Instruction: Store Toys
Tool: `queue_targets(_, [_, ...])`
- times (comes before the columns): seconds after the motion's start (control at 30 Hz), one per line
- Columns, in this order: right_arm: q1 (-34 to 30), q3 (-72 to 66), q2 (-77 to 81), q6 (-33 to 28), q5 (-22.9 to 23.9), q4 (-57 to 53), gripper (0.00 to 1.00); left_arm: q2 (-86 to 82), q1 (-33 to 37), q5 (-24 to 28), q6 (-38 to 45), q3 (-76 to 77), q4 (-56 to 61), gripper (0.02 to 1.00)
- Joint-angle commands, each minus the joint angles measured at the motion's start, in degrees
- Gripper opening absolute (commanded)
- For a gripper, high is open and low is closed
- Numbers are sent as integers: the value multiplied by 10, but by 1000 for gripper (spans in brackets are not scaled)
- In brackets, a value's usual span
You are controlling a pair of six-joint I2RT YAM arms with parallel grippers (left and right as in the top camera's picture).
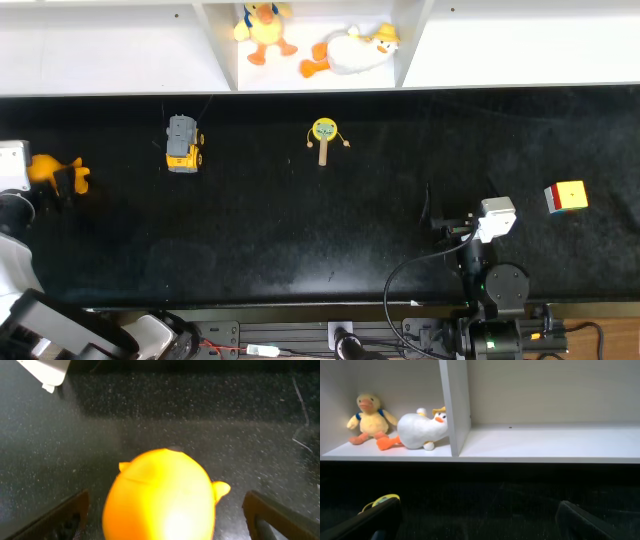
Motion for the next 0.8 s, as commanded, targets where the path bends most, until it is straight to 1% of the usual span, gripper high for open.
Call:
queue_targets(0.03, [2,-8,-5,0,-2,3,996,11,-1,8,-18,13,12,673])
queue_targets(0.07, [2,-8,-5,1,-2,3,993,11,-1,8,-18,13,12,555])
queue_targets(0.13, [2,-8,-5,1,-2,3,998,11,-1,8,-18,13,11,397])
queue_targets(0.17, [2,-8,-5,1,-2,3,998,11,-1,8,-19,13,10,340])
queue_targets(0.2, [2,-8,-5,0,-2,3,996,11,-1,8,-19,13,8,314])
queue_targets(0.27, [2,-8,-5,0,-2,3,993,9,-1,9,-25,14,2,231])
queue_targets(0.37, [2,-8,-5,1,-2,3,996,-6,-1,10,-46,18,-21,152])
queue_targets(0.53, [2,-8,-5,0,-2,3,993,-44,-14,12,-58,47,-83,148])
queue_targets(0.67, [2,-8,-5,0,-2,3,996,-46,-38,12,-62,116,-158,159])
queue_targets(0.8, [2,-8,-5,1,-2,3,998,-38,-71,5,-63,187,-197,159])
